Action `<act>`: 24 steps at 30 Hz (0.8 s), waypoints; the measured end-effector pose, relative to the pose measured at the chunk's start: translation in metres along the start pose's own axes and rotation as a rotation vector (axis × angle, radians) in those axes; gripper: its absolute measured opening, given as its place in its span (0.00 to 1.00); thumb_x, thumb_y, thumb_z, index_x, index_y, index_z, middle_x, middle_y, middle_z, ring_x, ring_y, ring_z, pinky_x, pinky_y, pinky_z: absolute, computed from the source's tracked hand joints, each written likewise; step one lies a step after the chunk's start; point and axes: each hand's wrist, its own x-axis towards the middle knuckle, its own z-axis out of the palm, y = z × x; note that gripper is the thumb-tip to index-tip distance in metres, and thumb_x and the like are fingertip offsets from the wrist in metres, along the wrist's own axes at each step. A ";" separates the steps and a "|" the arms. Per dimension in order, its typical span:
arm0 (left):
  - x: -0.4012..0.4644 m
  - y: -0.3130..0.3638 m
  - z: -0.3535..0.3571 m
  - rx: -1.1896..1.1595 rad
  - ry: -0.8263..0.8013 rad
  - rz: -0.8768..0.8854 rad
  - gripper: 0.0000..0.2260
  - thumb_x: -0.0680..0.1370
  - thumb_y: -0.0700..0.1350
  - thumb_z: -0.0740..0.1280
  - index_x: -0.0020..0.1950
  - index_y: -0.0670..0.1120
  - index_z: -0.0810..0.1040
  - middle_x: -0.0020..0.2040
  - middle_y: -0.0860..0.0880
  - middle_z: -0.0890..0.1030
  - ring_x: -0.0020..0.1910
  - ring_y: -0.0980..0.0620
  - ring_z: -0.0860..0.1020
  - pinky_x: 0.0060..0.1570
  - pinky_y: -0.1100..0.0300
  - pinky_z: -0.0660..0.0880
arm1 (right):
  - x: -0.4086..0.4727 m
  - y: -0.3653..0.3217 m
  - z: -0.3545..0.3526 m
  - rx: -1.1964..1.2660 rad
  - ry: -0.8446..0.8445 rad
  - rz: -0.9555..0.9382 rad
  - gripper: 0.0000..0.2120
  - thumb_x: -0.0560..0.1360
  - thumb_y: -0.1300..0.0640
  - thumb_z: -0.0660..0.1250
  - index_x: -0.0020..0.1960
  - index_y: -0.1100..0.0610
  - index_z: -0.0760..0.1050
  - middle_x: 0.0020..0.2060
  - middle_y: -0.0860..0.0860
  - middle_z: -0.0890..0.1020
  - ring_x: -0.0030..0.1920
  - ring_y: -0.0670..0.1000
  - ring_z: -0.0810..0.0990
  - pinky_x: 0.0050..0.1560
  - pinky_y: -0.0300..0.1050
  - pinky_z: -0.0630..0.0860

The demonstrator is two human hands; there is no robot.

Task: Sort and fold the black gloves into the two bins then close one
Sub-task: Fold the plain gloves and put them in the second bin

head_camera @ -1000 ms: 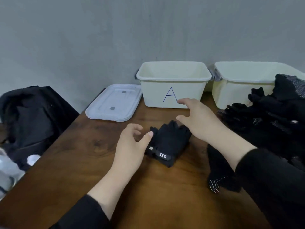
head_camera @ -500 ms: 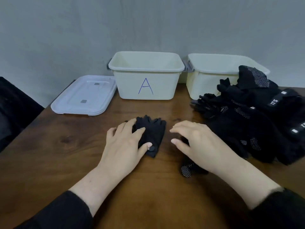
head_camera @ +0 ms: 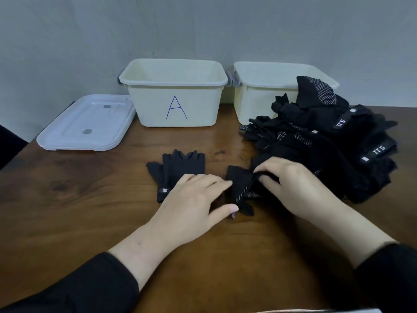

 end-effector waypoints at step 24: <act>0.046 0.000 -0.038 -1.196 0.023 -0.568 0.19 0.79 0.51 0.71 0.70 0.56 0.75 0.55 0.55 0.86 0.55 0.55 0.84 0.58 0.54 0.78 | 0.046 -0.037 -0.048 1.118 0.013 0.288 0.10 0.82 0.58 0.66 0.52 0.63 0.83 0.47 0.62 0.86 0.46 0.57 0.85 0.46 0.50 0.83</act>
